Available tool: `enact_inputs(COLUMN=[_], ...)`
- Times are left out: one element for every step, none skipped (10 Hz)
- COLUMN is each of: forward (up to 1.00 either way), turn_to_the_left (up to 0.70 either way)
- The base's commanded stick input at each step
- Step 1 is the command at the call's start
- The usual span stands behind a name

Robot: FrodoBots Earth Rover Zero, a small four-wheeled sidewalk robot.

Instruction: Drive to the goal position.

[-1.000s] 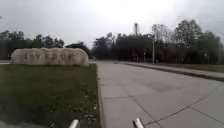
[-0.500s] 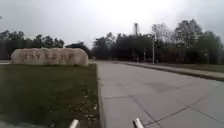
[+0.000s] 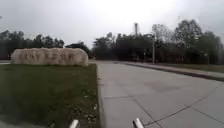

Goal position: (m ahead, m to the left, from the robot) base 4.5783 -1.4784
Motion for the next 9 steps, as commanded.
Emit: enact_inputs(forward=[0.71,0.21,0.0,-0.2,-0.91,-1.0,-1.0,-1.0,-1.0], turn_to_the_left=[-0.57,-0.87,-0.8,-0.43,-0.05,0.05,0.11,0.31,0.4])
